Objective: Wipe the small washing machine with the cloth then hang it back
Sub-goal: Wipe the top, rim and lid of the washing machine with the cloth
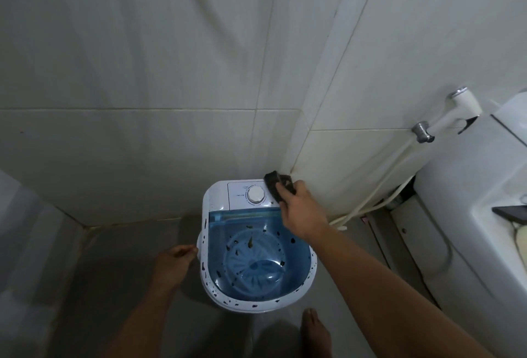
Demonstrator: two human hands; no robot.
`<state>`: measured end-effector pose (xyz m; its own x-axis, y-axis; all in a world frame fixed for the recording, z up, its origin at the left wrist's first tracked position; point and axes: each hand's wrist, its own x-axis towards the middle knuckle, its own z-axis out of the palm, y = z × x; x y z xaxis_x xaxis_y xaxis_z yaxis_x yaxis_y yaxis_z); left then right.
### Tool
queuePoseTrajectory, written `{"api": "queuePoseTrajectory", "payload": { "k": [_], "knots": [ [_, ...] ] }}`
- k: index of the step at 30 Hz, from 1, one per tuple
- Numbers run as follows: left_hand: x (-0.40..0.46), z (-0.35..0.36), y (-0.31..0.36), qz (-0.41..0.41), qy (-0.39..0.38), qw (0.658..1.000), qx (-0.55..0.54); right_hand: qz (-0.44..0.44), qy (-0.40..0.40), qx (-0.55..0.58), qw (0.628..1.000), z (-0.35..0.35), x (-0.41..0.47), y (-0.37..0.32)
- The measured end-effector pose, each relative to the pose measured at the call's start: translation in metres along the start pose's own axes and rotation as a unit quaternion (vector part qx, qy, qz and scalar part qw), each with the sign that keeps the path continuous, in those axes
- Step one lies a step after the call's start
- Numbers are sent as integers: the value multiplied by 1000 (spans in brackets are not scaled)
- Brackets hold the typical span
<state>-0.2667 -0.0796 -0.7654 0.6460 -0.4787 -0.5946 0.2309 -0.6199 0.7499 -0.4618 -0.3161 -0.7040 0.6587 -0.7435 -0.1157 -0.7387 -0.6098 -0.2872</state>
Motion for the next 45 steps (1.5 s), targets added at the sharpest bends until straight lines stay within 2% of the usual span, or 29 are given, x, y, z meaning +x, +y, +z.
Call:
{"api": "queuePoseTrajectory", "payload": {
  "k": [3,5,9,11,14,19,21,25,28,31,36,39,42,45],
  "knots": [
    [-1,2,1,-8,4,1000,-20,-65,0,-72,995,8,-24,-1],
    [-2,2,1,-11,-1,1000,-23,-73,1,-106,992,4,-28,10],
    [0,1,-1,-22,-5,999,-33,48,46,-50,997,-10,-16,16],
    [1,0,-1,-25,-10,999,-31,22,49,-39,998,-8,-17,8],
    [0,0,-1,-28,-8,999,-38,-32,9,-68,997,2,-26,3],
    [-3,1,1,-23,-6,998,-51,95,55,-10,994,-6,-8,3],
    [-4,1,2,-24,-9,998,-54,82,61,6,995,-6,-8,-5],
    [-8,1,6,-21,-9,998,-60,-12,24,-21,999,8,-23,-14],
    [-9,1,6,-23,-13,998,-55,40,40,-17,998,3,-4,-7],
    [-8,0,6,-25,-17,998,-53,119,72,59,989,-5,13,-9],
    [-5,-1,7,-30,-20,998,-57,65,21,63,996,6,2,-35],
    [-5,0,7,-35,-19,997,-60,41,16,28,999,11,-8,-32],
    [-6,0,6,-28,-13,998,-55,-2,-42,-108,993,4,-20,-21],
    [-4,-1,4,-28,-11,998,-52,30,-66,-176,982,-15,-16,-14]
  ]
}}
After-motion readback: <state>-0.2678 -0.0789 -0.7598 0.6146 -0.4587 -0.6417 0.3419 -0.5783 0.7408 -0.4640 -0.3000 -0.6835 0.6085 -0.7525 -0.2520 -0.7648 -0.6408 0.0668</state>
